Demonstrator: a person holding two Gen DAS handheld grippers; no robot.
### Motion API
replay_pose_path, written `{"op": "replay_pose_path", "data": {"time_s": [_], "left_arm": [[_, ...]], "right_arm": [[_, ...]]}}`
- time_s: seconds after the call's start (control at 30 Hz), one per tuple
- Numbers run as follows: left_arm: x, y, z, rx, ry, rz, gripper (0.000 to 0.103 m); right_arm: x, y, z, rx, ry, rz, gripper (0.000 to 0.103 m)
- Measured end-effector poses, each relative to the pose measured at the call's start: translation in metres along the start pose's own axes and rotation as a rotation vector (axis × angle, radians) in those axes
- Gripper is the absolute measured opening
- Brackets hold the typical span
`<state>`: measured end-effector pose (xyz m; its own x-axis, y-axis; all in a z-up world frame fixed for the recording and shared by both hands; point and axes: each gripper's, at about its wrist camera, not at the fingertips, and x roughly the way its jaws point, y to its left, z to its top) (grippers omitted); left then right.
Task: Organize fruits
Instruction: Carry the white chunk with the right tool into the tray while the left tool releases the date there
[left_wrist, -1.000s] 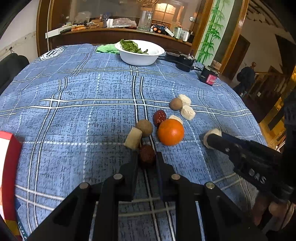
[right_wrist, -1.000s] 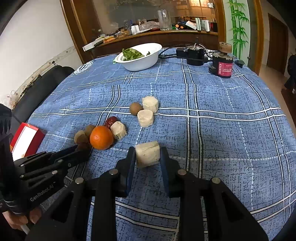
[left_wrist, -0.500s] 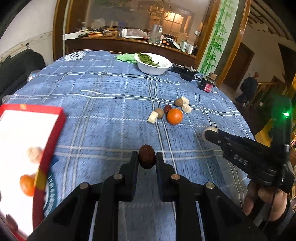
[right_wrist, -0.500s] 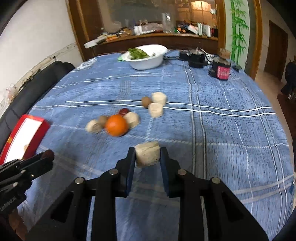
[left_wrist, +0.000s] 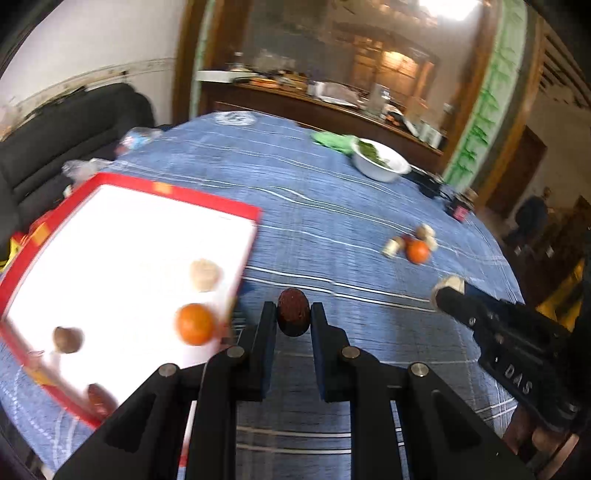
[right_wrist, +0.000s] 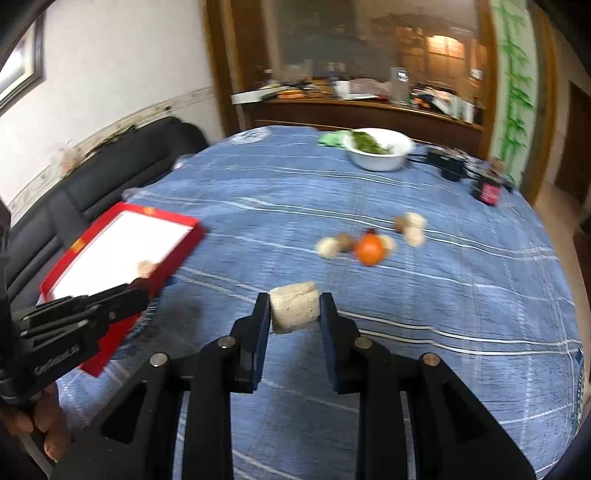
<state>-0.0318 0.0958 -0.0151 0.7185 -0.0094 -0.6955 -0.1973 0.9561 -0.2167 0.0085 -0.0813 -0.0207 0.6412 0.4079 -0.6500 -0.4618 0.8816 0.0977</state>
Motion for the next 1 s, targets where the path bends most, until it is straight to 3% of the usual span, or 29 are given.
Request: {"op": "replay_pose_path", "data": {"time_s": [0.4, 0.7, 1.0], "left_arm": [[-0.007, 0.080, 0.007, -0.146, -0.008, 0.199, 0.016], [-0.002, 0.125, 0.014, -0.206, 0.002, 0.304, 0.016], [0.003, 0.156, 0.017, -0.253, 0.018, 0.388, 0.016]], "right_arm": [[0.033, 0.093, 0.014, -0.110, 0.027, 0.127, 0.029], [0.069, 0.151, 0.030, -0.152, 0.053, 0.195, 0.029], [0.090, 0.178, 0.025, -0.184, 0.099, 0.228, 0.029]]}}
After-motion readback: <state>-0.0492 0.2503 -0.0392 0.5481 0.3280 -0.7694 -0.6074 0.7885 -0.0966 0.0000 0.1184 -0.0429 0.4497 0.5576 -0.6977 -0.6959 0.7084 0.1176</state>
